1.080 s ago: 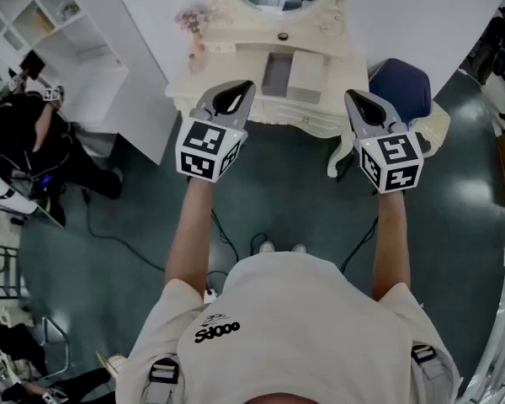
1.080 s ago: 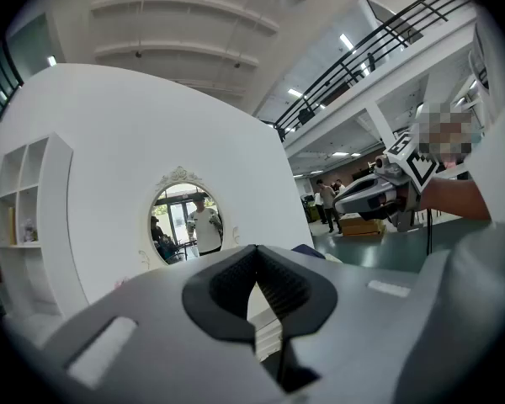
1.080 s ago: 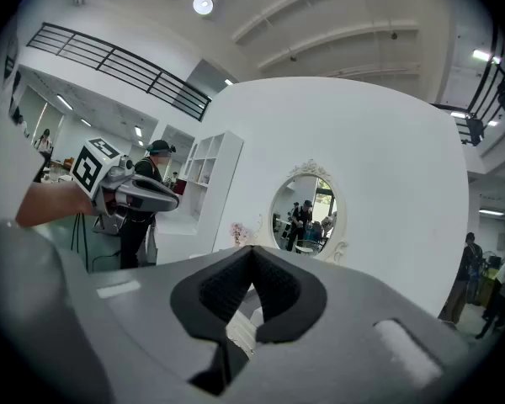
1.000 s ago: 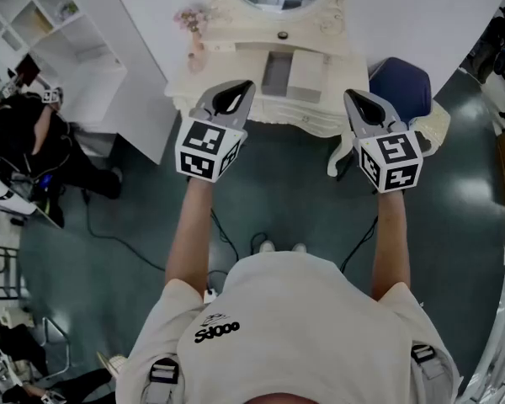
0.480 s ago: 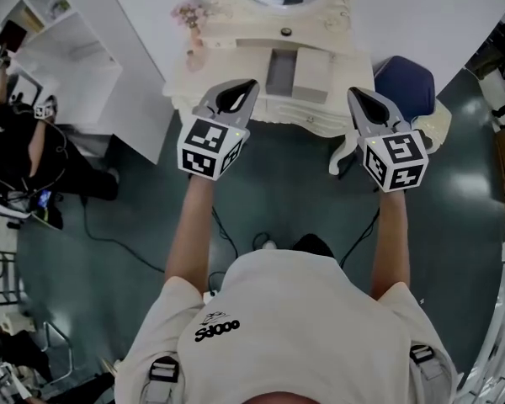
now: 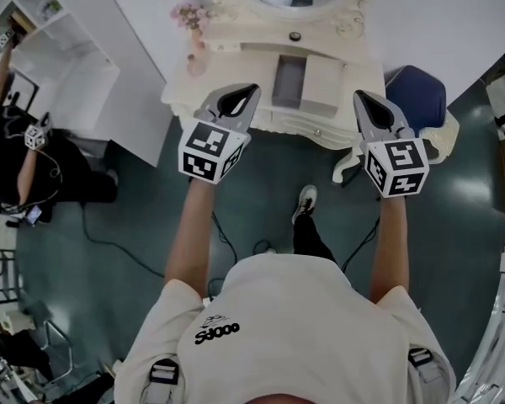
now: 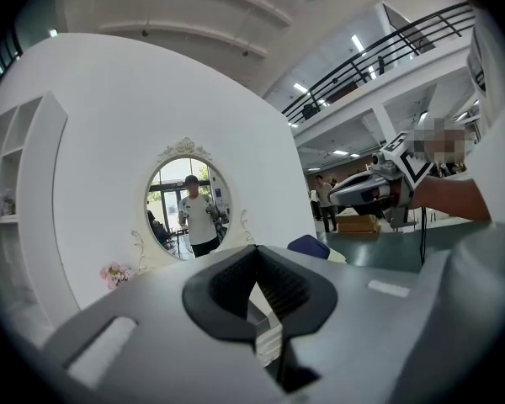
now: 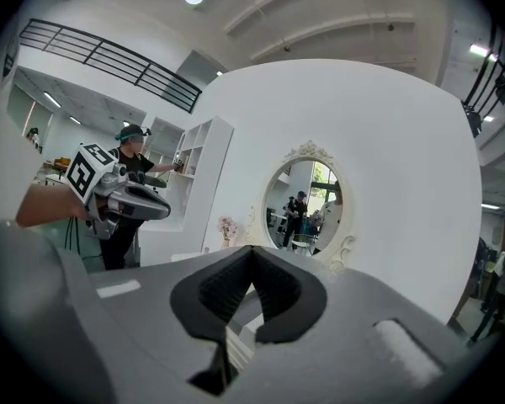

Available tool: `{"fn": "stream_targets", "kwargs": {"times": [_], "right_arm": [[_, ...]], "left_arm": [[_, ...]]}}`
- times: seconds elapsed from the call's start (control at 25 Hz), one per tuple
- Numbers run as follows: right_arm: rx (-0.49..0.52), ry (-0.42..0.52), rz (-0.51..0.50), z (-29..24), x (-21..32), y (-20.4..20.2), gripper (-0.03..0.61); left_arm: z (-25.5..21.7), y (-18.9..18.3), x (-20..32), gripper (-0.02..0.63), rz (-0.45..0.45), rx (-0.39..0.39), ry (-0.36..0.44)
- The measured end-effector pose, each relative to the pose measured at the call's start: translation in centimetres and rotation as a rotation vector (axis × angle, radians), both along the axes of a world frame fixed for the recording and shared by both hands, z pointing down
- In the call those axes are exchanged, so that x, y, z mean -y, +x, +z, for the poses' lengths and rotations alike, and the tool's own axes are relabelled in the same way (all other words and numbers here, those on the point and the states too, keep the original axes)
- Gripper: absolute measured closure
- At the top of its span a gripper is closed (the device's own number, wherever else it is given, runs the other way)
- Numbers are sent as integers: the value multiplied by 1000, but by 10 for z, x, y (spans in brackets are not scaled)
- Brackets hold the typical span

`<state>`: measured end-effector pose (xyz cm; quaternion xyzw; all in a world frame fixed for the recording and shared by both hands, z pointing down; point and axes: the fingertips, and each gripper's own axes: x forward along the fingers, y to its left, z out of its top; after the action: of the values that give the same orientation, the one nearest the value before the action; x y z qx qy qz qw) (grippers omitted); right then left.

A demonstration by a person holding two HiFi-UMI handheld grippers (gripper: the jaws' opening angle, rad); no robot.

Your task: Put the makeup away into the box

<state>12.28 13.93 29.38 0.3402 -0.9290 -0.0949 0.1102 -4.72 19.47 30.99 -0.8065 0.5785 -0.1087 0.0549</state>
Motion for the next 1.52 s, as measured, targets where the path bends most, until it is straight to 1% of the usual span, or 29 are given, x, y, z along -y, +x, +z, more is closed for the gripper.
{"fn": "stream_targets", "kwargs": {"times": [0.08,0.2,0.32,0.4,0.56,0.68,0.8,0.88,1.0,1.12,1.32,1.52], "right_arm": [[-10,6,4,2,23,-7,577],[2,10,1,4,64,-19,577],[2,5,-19,10,109,-36,577],[-13,-7,-46,12,138,-47,577],[-46,-31,-95,9,201,-58,577],[-69,-30,-124,7,245,-65,577],[-92,-8,-142,7,283,-69,577],[-94,-9,-153,8,306,-71,577],[-90,-22,-164,11,336,-73,577],[-85,-34,-159,16,358,-76,577],[-80,-61,-135,29,381,-88,577],[-74,-86,-71,38,401,-102,577]], "left_arm": [[2,-7,22,597,-4,7,-2],[3,-17,59,597,-14,16,-2],[5,-32,99,597,-31,21,-1],[4,-40,128,597,-56,24,-11],[-3,-52,190,600,-138,23,-40],[-8,-59,233,603,-162,5,-51],[-11,-59,273,597,-163,-15,-45],[-10,-58,295,595,-160,-28,-48],[-8,-57,323,595,-156,-24,-48],[-3,-56,344,594,-132,-16,-55],[12,-69,378,594,-96,-10,-82],[30,-82,412,592,-25,-5,-121]]}}
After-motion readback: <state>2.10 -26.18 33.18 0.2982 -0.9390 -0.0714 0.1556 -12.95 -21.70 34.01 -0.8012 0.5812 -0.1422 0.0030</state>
